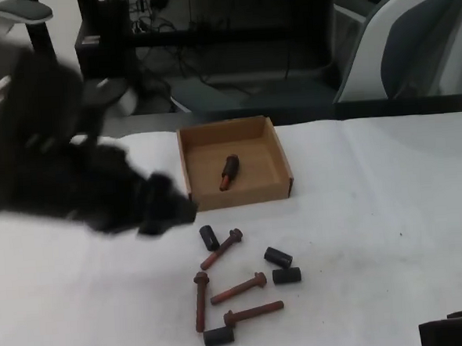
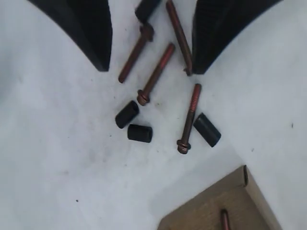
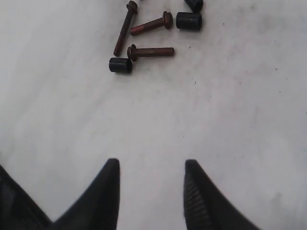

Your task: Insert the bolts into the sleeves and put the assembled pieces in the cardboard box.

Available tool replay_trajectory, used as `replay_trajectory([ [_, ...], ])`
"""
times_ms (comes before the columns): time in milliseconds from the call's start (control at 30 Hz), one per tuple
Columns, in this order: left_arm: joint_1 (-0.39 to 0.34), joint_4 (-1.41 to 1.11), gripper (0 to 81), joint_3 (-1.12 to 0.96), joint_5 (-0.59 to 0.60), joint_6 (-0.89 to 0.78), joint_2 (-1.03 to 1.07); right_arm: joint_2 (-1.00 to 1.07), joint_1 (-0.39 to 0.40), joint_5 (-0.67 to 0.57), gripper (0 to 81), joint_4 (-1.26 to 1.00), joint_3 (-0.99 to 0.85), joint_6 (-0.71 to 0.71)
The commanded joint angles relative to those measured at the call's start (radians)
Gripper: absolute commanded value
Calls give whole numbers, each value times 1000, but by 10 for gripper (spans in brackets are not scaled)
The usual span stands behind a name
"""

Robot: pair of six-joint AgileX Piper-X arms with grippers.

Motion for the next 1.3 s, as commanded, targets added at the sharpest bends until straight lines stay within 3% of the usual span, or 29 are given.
replay_trajectory([
  [0, -2, -38, 515, 106, 11, -18, -152, -5, -4, -1, 433, -6, 1, -9],
  [333, -2, -37, 515, 304, 31, -77, -521, 4, -4, -22, 433, -107, 1, 10],
  [800, -1, -37, 515, 319, 32, -83, -562, 134, -2, -131, 433, -126, -10, 11],
  [1067, -1, -37, 515, 319, 32, -83, -562, 373, -2, -139, 433, -44, -150, -222],
  [1267, -1, -37, 515, 319, 32, -83, -562, 624, -2, -135, 433, 3, -316, -539],
])
